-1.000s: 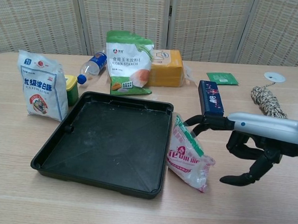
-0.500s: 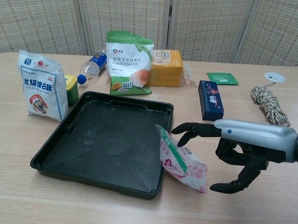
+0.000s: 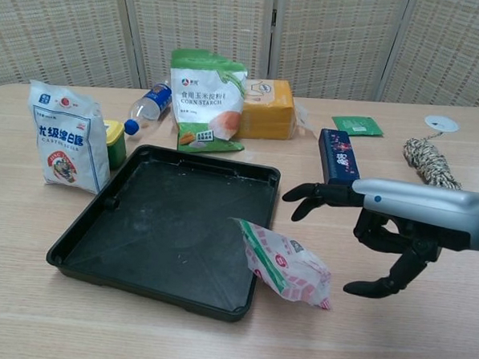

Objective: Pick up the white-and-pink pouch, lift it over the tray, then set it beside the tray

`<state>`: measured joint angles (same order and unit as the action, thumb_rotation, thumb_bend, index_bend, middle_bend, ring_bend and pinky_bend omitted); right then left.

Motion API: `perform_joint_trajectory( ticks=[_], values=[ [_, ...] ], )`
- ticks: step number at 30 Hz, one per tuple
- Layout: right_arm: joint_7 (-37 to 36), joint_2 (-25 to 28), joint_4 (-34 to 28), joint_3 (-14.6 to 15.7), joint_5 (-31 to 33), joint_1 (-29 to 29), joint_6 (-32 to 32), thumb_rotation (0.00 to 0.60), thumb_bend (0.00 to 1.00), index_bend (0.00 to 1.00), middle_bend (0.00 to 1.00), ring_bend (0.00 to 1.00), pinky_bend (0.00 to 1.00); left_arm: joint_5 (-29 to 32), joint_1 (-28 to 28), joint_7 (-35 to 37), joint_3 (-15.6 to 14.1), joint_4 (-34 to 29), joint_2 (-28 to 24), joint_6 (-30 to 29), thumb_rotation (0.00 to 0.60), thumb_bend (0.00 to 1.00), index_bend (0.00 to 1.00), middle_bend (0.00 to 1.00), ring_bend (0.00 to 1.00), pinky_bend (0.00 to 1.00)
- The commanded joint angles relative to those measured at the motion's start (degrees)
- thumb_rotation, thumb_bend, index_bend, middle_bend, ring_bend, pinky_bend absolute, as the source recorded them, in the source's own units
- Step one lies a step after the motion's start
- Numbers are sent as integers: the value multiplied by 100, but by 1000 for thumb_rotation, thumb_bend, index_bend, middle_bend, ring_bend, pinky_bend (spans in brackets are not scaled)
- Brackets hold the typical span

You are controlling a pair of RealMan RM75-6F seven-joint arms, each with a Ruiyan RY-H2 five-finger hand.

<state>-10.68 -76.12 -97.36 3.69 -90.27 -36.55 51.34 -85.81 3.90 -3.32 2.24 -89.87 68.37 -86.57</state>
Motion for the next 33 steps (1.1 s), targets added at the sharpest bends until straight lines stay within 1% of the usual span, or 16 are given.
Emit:
perform_joint_trajectory(
  ticks=[1,7,11,20,25,28,33],
  values=[
    [104,38,13,-12,94,64,60,600,305,51,168,855,863,-2,0,-3,-2,-5,-2,0,600,333,66,146,139,42],
    [343,-48,232,-63,462,139,-23,600,305,51,160,854,863,6,-20,-7,-4,-22,-17,-22,600,332,66,146,139,42],
    [368,-347,482,-154,713,152,-118,600,305,51,163,855,863,-20,-18,-31,-20,-49,-10,-20,600,333,66,146,139,42],
    [429,-979,1053,-203,820,113,-283,600,304,52,170,853,863,21,-39,-53,-23,-94,-42,-12,600,333,65,146,139,42],
    [383,-1180,1269,-274,912,110,-318,600,304,52,174,855,863,28,-47,-36,-29,-76,-35,-8,600,333,65,146,139,42],
    [352,-1228,1293,-290,847,99,-286,600,304,61,179,856,863,33,-47,-23,-26,-67,-34,-5,600,333,65,146,139,42],
    [505,-1159,1120,-252,695,88,-207,600,304,83,193,857,863,41,-48,-2,-31,-39,-18,11,600,333,65,146,139,42]
  ],
)
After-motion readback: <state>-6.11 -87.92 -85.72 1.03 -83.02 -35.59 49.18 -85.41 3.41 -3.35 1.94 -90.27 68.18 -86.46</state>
